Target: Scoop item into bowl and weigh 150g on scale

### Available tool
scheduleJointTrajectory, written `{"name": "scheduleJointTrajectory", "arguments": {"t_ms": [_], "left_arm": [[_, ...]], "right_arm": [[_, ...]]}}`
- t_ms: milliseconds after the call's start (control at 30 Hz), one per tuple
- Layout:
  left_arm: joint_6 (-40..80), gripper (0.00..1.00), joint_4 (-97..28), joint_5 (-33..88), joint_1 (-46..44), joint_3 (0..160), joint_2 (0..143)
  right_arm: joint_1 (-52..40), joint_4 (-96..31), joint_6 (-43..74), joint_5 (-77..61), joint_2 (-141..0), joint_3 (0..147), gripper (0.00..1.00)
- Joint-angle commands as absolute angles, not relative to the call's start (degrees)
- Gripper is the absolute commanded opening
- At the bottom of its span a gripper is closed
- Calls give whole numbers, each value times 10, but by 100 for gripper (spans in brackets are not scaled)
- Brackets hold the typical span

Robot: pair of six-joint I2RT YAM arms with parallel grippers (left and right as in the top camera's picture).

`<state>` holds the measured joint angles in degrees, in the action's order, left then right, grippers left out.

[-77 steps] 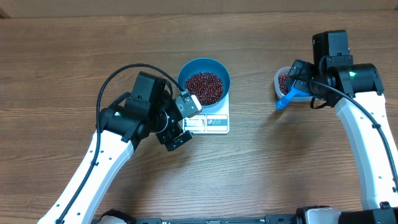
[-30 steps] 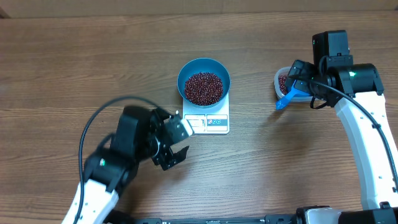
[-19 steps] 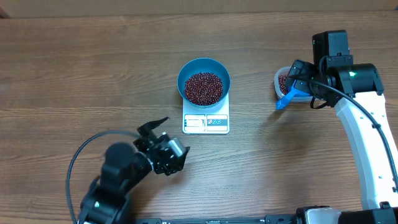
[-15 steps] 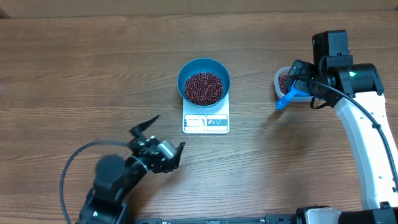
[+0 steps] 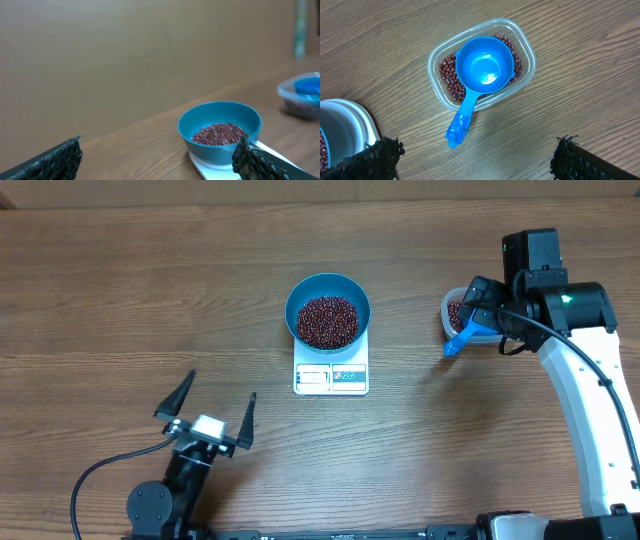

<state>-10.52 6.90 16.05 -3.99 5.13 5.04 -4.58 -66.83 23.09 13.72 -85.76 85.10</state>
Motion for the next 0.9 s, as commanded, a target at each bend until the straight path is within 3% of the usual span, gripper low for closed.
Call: {"name": "scheduleJointTrajectory", "arguments": {"t_ms": [0, 100, 467, 867], "left_arm": [[28, 100, 71, 102, -25, 26, 18], [78, 100, 71, 63, -23, 5, 5], [91, 100, -46, 40, -23, 3, 1], [12, 99, -45, 23, -21, 3, 1]], "right_arm": [[-44, -665, 222, 138, -849, 852, 100], [-44, -665, 223, 138, -849, 852, 100], [-44, -665, 223, 138, -849, 852, 100], [-44, -665, 223, 138, -849, 852, 100]]}}
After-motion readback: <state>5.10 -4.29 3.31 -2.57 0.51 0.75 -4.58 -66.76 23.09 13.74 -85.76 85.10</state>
